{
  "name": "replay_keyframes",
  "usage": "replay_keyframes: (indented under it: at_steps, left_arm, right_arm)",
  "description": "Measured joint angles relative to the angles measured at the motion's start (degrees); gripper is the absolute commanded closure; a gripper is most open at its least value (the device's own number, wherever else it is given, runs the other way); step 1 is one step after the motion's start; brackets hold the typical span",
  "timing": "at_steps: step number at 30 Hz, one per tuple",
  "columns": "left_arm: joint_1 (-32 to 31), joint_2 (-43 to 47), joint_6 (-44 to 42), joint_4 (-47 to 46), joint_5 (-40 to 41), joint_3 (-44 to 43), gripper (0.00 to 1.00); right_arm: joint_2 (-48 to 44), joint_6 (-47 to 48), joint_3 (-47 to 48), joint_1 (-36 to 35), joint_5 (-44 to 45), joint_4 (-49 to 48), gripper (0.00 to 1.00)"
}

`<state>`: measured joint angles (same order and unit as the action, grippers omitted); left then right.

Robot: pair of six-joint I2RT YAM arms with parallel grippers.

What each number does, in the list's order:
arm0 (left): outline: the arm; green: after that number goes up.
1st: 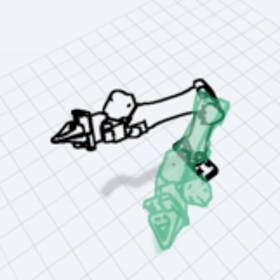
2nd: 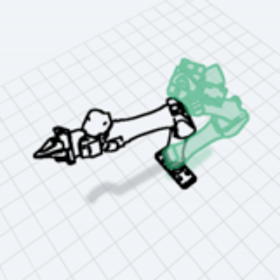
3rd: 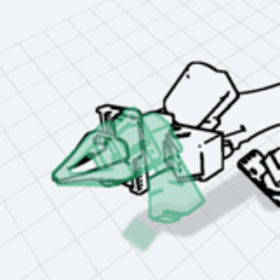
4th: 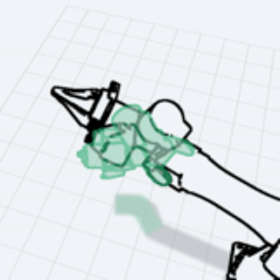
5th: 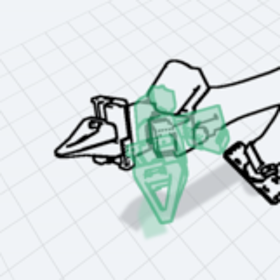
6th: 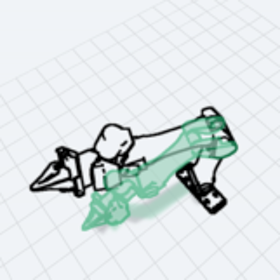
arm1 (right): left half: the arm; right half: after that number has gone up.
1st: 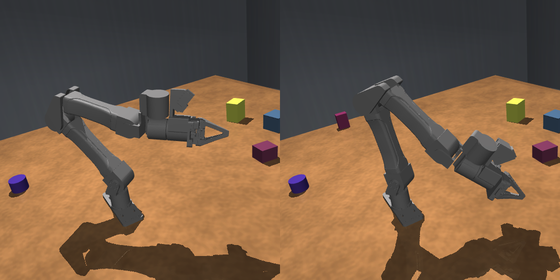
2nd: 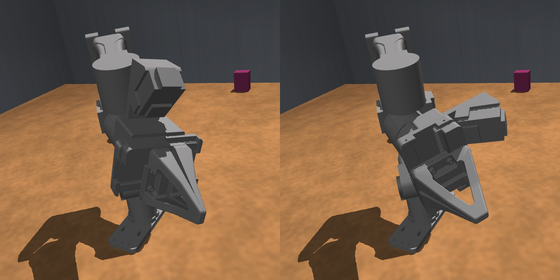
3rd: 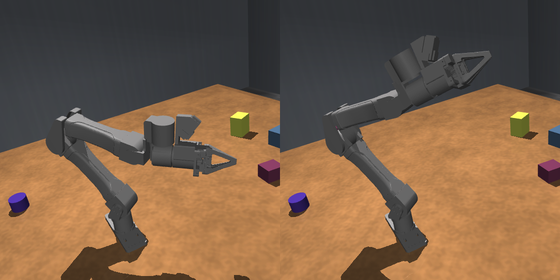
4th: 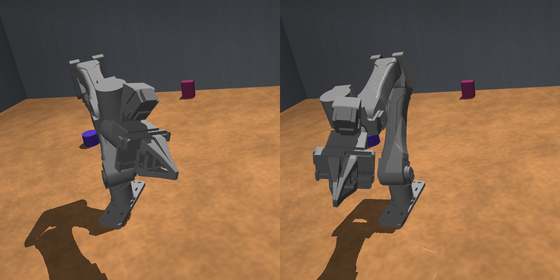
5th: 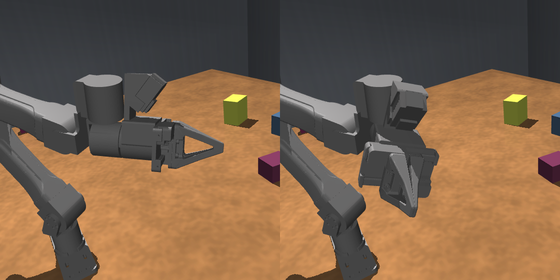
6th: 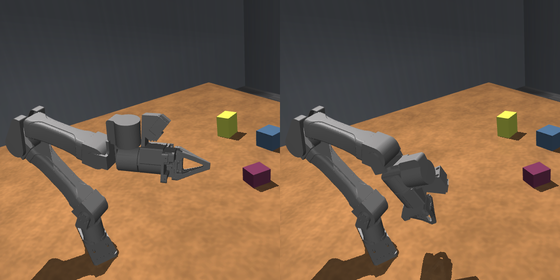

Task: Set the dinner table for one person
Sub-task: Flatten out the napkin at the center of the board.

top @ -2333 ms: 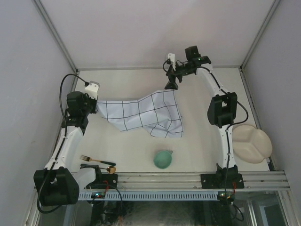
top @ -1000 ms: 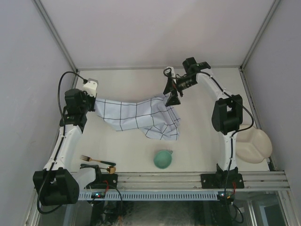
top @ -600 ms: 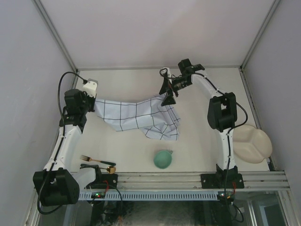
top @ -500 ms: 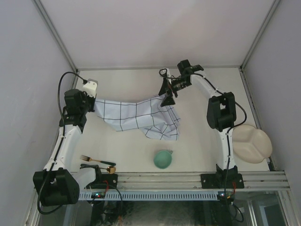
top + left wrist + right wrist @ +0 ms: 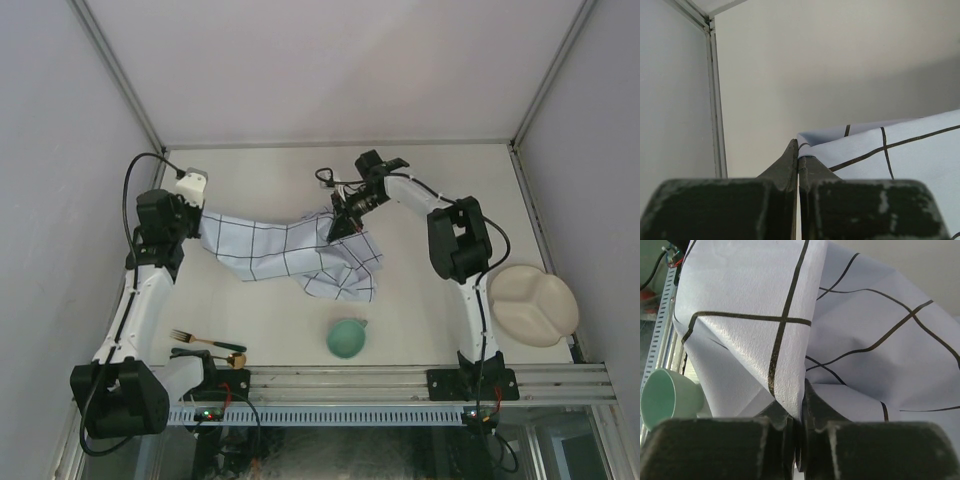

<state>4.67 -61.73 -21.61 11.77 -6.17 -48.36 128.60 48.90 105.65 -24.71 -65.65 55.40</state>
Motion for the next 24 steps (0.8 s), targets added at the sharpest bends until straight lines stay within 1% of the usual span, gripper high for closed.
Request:
replay_keyframes:
  at_steps: [5, 8, 12, 15, 19, 21, 24]
  left_arm:
    - [0.0, 1.5, 0.0, 0.6, 0.0, -0.2, 1.00]
    - [0.1, 2.9, 0.0, 1.7, -0.5, -1.7, 1.00]
    - [0.1, 3.8, 1.1, 1.9, -1.3, -5.5, 1.00]
    - [-0.5, 3.3, 3.8, 2.4, -3.4, -10.8, 0.99]
    - [-1.5, 0.7, 9.6, 2.8, -7.3, -21.4, 0.99]
    - [-1.7, -1.4, 12.5, 2.7, -9.2, -27.6, 1.00]
    - [-1.4, -4.3, 16.3, 3.2, -9.5, -35.3, 1.00]
  right_arm:
    - [-0.9, -5.1, 5.1, 0.1, 5.2, 2.2, 1.00]
    - [-5.6, -7.8, 5.4, 1.2, 10.4, 3.1, 1.00]
    - [-17.6, -11.5, 5.4, 4.4, 17.6, 4.1, 1.00]
    - [-28.7, -14.3, 5.2, 7.1, 21.4, 3.9, 1.00]
    - [-45.2, -17.3, 2.1, 9.1, 25.3, 3.5, 1.00]
    - [-51.2, -18.6, -0.2, 9.7, 26.6, 3.2, 1.00]
    - [-58.8, -20.4, -4.2, 12.5, 29.6, 3.4, 1.00]
